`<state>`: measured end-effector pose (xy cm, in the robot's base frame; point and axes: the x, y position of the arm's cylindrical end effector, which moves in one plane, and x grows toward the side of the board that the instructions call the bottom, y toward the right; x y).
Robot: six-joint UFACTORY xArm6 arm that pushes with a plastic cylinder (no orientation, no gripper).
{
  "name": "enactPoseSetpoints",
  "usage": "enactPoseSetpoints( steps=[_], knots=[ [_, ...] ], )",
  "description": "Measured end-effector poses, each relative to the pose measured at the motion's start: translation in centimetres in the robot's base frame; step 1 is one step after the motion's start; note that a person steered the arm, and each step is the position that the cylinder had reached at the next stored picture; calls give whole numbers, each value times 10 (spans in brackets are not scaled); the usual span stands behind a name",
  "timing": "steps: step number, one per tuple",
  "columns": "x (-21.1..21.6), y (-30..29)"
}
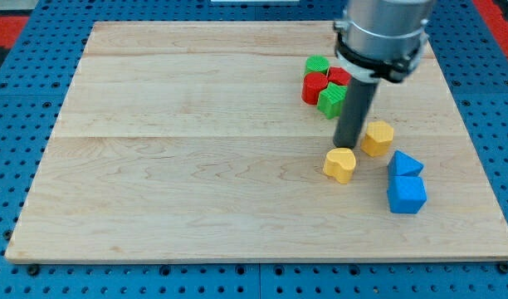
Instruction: Move green circle towards yellow heart
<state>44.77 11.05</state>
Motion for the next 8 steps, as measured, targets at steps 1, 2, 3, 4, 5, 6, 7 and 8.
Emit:
enactPoseSetpoints(
  steps=[1,2,3,4,5,6,7,8],
  knots=[
    [-37,-21],
    [-45,-26],
    [-43,-57],
    [-48,-116],
    [-82,-144],
    [-100,-133],
    [-115,-118],
    [-145,-133]
  ],
)
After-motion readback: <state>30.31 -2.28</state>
